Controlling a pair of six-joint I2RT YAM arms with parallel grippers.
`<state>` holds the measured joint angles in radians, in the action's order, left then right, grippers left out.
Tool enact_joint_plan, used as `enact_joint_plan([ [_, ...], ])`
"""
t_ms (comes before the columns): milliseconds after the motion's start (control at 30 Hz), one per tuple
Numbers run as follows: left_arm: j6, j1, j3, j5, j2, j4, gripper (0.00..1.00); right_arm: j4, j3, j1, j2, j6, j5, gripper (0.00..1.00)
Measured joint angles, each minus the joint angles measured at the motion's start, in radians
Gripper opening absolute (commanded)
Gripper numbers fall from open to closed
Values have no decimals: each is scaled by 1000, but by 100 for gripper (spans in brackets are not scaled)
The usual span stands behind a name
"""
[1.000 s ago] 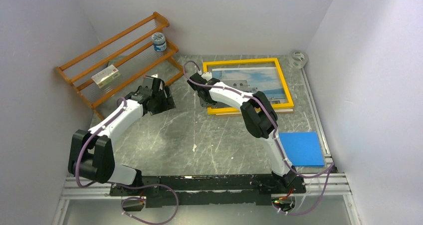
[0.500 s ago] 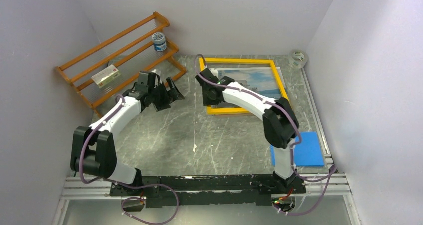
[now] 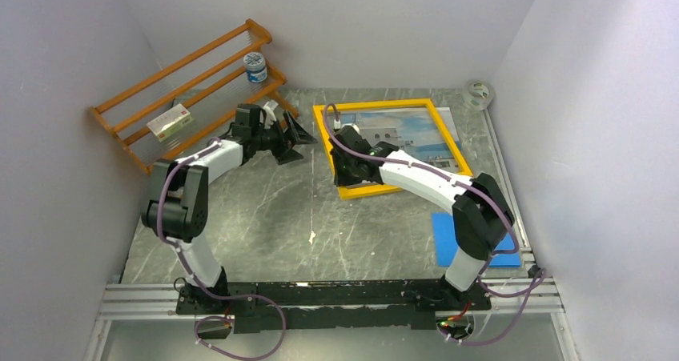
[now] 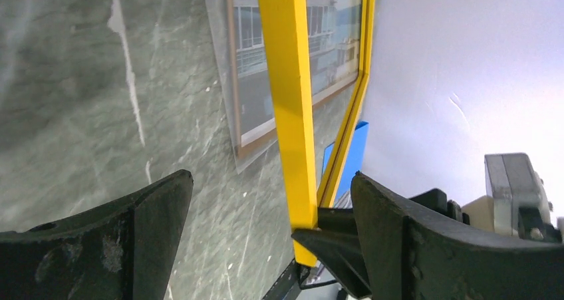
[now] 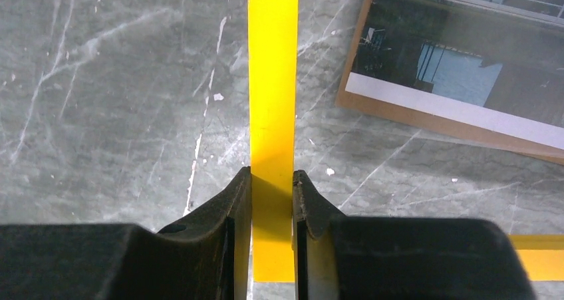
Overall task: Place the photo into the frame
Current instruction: Turn over the photo frame at the center of the board.
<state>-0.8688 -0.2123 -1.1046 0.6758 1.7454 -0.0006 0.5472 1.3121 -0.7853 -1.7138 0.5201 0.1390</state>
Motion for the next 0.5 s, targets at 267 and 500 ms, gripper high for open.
enact_joint_plan([
  [267,-71,-60,-98,37,162,50,85,-35,-27,-8,41,-19,-45,11],
  [500,-145,-85,-138,59,237,102,59,-68,-74,-21,82,-39,-79,13],
])
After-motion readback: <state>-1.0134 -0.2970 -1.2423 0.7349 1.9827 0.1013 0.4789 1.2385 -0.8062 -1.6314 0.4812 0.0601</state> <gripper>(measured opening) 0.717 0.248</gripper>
